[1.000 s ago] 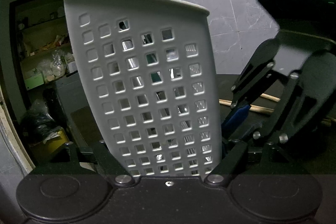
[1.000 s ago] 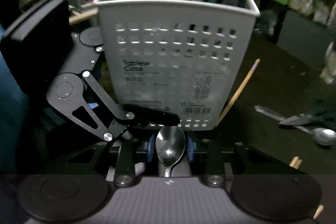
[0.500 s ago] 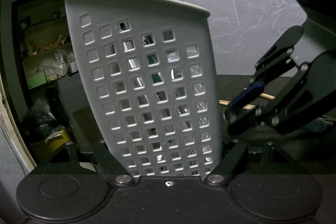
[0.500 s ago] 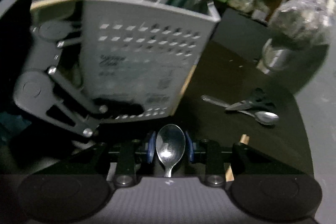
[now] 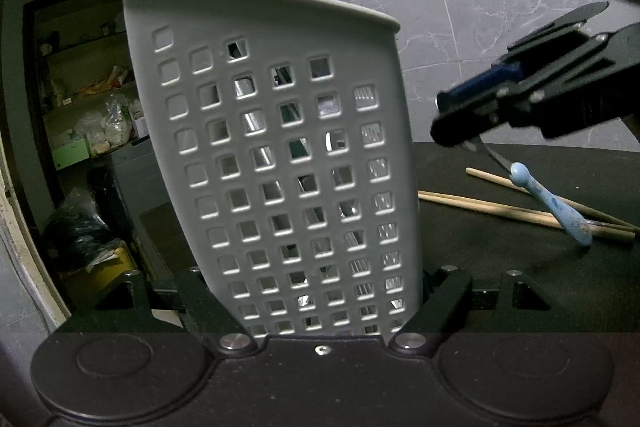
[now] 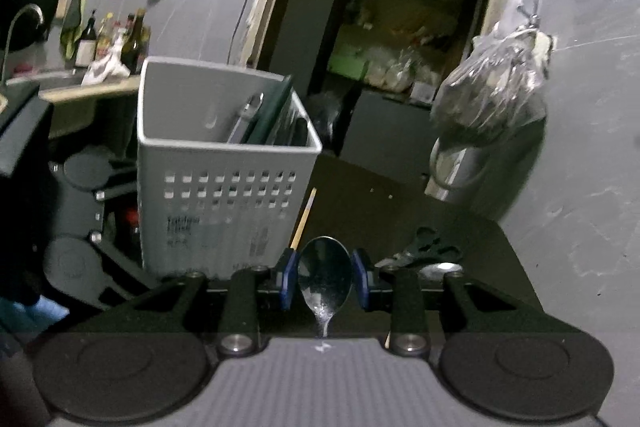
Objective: Organize utensils
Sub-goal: 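Lower the spoon into the basket and open the right gripper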
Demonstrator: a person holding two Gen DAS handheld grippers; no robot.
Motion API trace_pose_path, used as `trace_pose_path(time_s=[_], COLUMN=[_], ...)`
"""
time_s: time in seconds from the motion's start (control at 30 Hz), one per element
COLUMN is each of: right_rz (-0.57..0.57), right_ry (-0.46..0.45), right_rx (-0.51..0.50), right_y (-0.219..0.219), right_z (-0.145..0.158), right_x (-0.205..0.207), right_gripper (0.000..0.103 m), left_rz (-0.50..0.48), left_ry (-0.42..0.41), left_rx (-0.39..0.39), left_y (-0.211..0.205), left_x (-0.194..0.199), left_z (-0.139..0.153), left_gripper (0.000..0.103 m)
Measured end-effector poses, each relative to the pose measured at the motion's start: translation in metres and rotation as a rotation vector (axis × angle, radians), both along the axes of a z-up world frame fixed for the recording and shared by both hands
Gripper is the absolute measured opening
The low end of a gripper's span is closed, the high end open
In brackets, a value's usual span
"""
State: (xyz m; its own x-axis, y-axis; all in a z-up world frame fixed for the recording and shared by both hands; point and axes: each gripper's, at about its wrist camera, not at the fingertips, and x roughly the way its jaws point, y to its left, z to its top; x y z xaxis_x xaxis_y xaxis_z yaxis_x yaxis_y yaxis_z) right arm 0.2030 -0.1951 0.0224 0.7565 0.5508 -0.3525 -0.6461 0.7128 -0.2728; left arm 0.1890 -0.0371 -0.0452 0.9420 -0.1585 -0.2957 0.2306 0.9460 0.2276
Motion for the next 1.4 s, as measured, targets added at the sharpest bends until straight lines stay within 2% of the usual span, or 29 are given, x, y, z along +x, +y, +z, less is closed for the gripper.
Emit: trace_pose_path(time_s=[0.37, 1.4], right_rz=[-0.022, -0.017], right_ry=[-0.054, -0.087], right_rx=[0.118, 0.172], right_y=[-0.006, -0.006], right_z=[0.010, 0.017], right_x=[-0.004, -0.010], right_gripper=[0.032, 0.032], left_rz=[-0.001, -0.001], left_ry=[-0.001, -0.001], left_rx=[0.000, 0.001], left_y=[0.000, 0.000], left_x=[0.000, -0.001], left_z=[0.000, 0.000], left_gripper=[0.080, 0.080])
